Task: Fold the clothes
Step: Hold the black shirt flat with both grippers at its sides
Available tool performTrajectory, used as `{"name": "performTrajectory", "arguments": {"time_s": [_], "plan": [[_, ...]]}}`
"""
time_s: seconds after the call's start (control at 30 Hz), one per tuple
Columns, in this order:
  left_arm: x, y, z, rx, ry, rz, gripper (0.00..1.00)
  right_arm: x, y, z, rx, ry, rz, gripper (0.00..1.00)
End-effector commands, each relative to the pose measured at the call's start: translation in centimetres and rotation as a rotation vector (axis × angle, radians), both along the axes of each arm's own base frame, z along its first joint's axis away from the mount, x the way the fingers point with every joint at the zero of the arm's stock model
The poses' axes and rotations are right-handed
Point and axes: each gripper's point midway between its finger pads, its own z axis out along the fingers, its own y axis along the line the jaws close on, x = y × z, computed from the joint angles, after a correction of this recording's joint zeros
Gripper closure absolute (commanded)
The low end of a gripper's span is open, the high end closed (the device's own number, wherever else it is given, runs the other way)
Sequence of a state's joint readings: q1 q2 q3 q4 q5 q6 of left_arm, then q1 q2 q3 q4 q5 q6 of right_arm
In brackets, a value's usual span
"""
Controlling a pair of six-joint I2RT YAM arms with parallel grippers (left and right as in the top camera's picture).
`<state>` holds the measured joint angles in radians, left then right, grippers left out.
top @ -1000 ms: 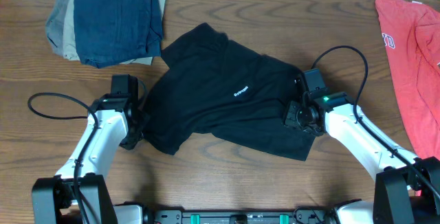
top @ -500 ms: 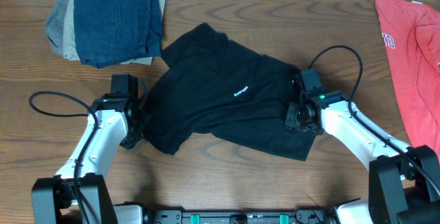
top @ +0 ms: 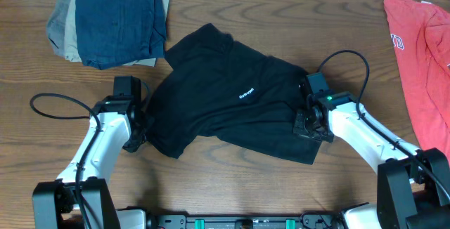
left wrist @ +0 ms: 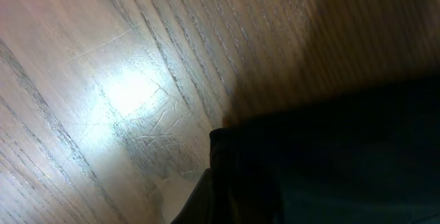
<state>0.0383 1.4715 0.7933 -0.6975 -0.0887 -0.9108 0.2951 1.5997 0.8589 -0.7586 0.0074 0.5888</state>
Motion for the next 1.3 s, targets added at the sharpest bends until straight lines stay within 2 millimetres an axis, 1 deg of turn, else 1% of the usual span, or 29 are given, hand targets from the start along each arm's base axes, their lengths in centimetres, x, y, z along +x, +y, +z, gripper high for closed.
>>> {"name": "performTrajectory", "arguments": {"time_s": [0.0,0.03,0.13,0.17,0.3,0.4,0.5,0.8,0.97,1.13,1.27], "plan": [[-0.1,0.1,0.1,0.007,-0.002,-0.016,0.94,0.5,0.8,0.9,0.045,-0.01,0.003,0.44],[-0.1,0.1,0.1,0.007,-0.002,-0.016,0.94,0.3,0.8,0.9,0.044,-0.002,0.003,0.42],[-0.1,0.1,0.1,0.007,-0.001,-0.019,0.94,-0.2,0.5,0.8,0.028,0.015,0.031,0.31],[-0.1,0.1,0.1,0.007,-0.001,-0.019,0.94,-0.2,0.5,0.7,0.026,0.016,0.042,0.3],[-0.1,0.1,0.1,0.007,-0.001,-0.019,0.94,-0.7,0.3,0.3,0.021,0.024,0.043,0.3],[-0.1,0.1,0.1,0.007,-0.001,-0.019,0.94,-1.0,0.3,-0.4,0.022,0.022,0.042,0.36],[-0.1,0.1,0.1,0.007,-0.001,-0.019,0.94,-1.1,0.4,-1.0,0.034,0.015,0.042,0.48],[0.0,0.1,0.1,0.007,-0.005,-0.019,0.94,-1.2,0.4,-1.1,0.035,0.018,0.038,0.67],[0.0,0.1,0.1,0.007,-0.005,-0.019,0.94,-1.3,0.4,-1.1,0.036,0.02,0.038,0.72],[0.0,0.1,0.1,0.007,-0.005,-0.019,0.94,-1.5,0.5,-0.9,0.043,0.035,0.038,0.74],[0.0,0.1,0.1,0.007,-0.005,-0.019,0.94,-1.8,1.1,-0.6,0.079,0.058,0.039,0.73]]}}
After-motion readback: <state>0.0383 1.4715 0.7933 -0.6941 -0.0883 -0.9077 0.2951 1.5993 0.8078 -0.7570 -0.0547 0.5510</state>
